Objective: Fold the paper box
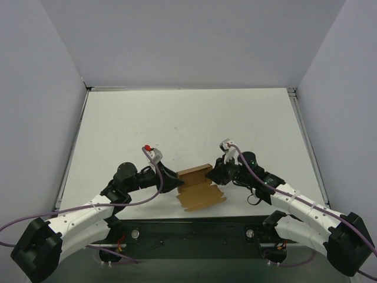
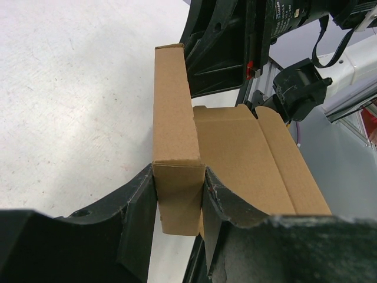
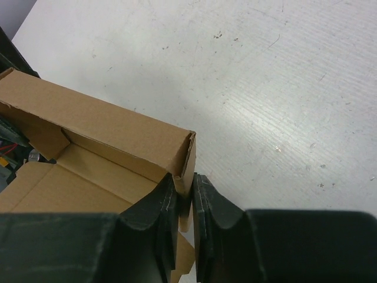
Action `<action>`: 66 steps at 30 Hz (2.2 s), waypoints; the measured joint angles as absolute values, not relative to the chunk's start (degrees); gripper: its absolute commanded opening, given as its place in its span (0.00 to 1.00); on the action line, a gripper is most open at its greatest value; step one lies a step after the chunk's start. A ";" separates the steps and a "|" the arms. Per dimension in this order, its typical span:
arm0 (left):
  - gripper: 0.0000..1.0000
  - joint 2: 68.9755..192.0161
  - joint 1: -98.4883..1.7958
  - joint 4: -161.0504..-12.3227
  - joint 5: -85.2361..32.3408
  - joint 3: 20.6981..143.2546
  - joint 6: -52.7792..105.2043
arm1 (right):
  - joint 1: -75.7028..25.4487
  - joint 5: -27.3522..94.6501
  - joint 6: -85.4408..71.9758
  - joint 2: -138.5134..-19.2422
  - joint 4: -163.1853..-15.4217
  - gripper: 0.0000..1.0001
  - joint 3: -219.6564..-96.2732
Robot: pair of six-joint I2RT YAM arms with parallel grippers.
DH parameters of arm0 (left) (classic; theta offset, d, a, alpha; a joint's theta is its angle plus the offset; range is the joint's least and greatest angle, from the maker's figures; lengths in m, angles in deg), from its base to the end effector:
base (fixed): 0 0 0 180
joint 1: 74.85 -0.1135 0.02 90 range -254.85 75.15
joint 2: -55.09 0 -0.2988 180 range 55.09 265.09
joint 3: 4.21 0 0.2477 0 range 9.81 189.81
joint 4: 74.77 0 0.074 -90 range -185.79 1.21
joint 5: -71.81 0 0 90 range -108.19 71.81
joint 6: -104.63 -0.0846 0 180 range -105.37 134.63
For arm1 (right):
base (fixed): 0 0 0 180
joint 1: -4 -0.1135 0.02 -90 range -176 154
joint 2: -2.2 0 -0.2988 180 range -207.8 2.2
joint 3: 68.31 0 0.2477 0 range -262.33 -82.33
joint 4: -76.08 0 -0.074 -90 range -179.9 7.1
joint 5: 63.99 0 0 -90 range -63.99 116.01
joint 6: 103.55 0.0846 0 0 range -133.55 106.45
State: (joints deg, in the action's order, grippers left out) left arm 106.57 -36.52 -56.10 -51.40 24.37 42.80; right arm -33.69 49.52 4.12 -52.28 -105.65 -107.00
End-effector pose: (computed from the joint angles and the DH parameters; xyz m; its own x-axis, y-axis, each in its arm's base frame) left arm 0.1332 -0.1644 0.2402 -0.4983 -0.1096 -0.8601 0.8078 0.3015 -0.5064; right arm 0.1628 0.1684 0.2525 -0.4463 0.0069 -0.8949 -0.7676 0.5111 0.3868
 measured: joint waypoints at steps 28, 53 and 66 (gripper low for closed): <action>0.25 104.41 -33.53 -65.94 -40.67 27.85 37.86 | -38.94 33.45 6.62 -58.00 -100.71 0.00 -113.33; 0.24 106.77 -32.94 -66.79 -38.11 29.27 36.85 | -41.04 25.25 10.48 -63.58 -99.29 0.00 -116.31; 0.25 110.29 -32.91 -70.35 -34.02 31.96 38.47 | -40.16 25.43 9.70 -62.53 -97.06 0.38 -116.05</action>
State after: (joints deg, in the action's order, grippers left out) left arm 110.29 -32.91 -70.35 -34.02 31.96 38.47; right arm -40.16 25.43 9.70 -62.53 -97.06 -116.05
